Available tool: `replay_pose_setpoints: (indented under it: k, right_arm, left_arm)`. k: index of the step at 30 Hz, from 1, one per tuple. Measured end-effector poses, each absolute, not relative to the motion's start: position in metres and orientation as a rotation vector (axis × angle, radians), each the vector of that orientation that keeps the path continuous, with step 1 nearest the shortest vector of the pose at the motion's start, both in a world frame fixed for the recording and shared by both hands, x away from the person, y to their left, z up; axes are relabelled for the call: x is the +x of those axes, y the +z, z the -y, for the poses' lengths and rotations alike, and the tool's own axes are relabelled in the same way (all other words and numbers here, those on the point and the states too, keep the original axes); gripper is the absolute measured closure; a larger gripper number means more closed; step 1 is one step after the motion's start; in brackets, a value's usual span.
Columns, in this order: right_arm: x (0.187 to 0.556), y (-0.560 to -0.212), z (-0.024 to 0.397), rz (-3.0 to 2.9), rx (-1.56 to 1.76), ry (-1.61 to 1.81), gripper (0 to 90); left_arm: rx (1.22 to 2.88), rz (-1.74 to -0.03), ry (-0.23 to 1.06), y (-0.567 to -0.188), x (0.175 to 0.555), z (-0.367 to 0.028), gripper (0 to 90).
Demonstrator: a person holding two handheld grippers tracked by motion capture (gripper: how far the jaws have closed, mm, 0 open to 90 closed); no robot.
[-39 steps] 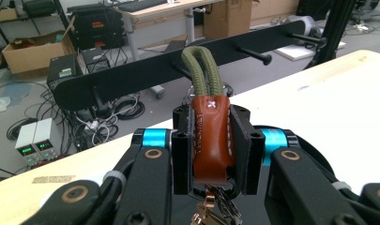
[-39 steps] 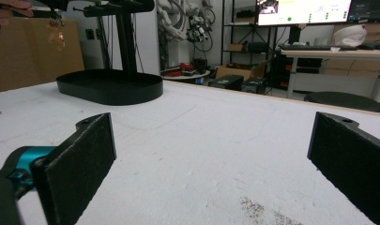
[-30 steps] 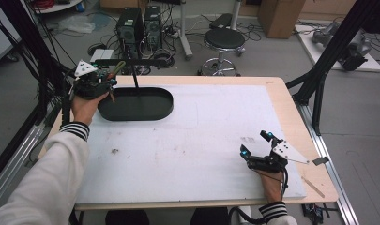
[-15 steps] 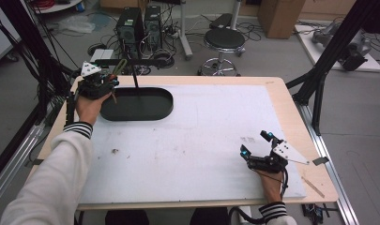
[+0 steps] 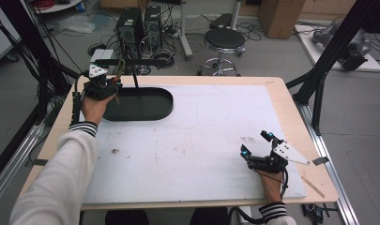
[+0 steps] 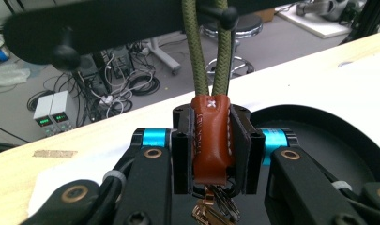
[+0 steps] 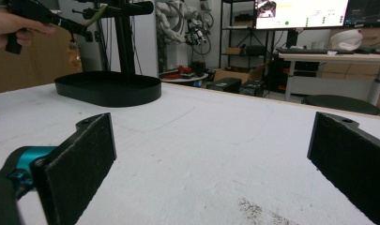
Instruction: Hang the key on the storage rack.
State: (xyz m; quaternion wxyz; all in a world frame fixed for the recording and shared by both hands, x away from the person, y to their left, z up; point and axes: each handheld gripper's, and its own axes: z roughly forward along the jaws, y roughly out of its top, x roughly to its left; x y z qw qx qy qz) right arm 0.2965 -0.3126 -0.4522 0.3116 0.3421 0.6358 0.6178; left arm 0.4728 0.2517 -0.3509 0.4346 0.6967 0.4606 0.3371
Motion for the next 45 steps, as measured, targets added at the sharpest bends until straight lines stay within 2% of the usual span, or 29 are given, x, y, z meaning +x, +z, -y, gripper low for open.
replay_pose_setpoints:
  k: [22,24,28,29,34,37,45]
  right_arm:
    - [0.296,-0.452,0.312,-1.671,0.908,1.625,0.4]
    - [0.296,-0.452,0.312,-1.671,0.909,1.626,0.4]
    - [0.296,-0.452,0.312,-1.667,0.913,1.620,0.4]
    - [0.296,-0.452,0.312,-1.667,0.913,1.620,0.4]
    - [0.296,-0.452,0.312,-1.668,0.910,1.614,0.4]
    - [0.296,-0.452,0.312,-1.667,0.911,1.611,0.3]
    - [0.297,-0.452,0.312,-1.671,0.898,1.612,0.4]
  left_arm:
    - [1.737,-1.147,0.779,-0.363,0.482,-0.254,70.0]
    - [1.736,-1.121,0.738,-0.365,0.483,-0.256,64.3]
    - [1.777,-1.124,0.726,-0.365,0.481,-0.258,41.4]
    - [1.771,-1.134,0.700,-0.364,0.480,-0.260,33.7]
    - [1.721,-1.060,0.554,-0.358,0.457,-0.269,9.2]
    - [1.704,-0.968,0.549,-0.357,0.433,-0.273,2.2]
    - [1.667,-0.793,0.573,-0.371,0.364,-0.286,1.7]
